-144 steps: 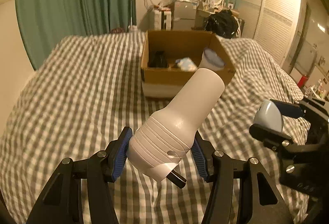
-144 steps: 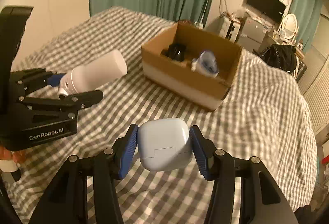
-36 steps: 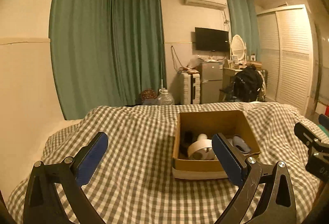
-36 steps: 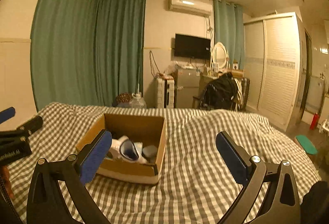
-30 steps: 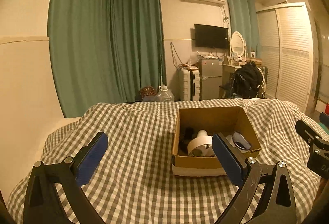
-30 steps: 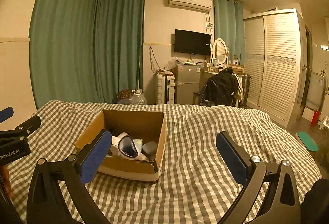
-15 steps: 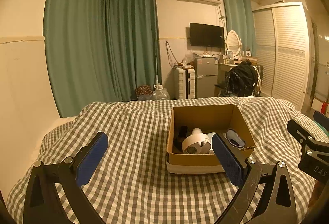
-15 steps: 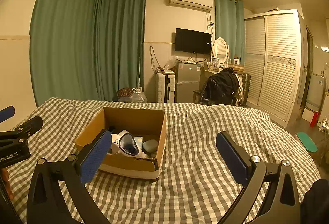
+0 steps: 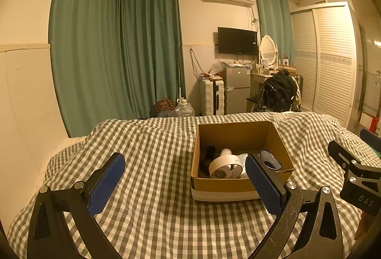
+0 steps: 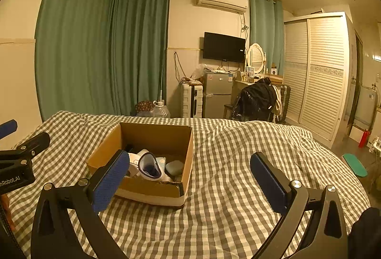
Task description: Organize objects
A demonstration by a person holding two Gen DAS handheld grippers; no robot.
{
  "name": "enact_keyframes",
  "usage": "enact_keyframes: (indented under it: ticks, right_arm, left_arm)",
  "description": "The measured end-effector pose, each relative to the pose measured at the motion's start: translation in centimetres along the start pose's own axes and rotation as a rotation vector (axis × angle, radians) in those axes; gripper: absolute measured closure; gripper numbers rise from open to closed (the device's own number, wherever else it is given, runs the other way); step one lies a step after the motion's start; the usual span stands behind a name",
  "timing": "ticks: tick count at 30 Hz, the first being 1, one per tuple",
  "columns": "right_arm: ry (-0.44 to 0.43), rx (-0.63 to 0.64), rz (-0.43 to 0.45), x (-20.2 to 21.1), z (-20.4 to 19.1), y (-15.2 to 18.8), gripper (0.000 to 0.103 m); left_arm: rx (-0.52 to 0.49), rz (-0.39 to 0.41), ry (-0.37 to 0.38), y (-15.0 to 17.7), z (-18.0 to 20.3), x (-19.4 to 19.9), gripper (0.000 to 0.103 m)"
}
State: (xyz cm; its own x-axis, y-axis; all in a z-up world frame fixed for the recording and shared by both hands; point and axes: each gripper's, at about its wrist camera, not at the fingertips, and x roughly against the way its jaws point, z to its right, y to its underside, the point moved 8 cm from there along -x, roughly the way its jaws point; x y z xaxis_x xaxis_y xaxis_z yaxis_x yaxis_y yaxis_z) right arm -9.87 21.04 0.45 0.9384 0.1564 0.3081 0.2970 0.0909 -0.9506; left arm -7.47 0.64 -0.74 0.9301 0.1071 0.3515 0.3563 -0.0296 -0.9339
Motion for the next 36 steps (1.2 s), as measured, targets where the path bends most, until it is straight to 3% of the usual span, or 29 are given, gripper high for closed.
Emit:
enact_keyframes:
  ticks: [36]
  right_arm:
    - [0.004, 0.023, -0.017, -0.5, -0.5, 0.72, 0.001]
  left_arm:
    - [-0.016, 0.023, 0.012, 0.06, 0.34, 0.26, 0.0]
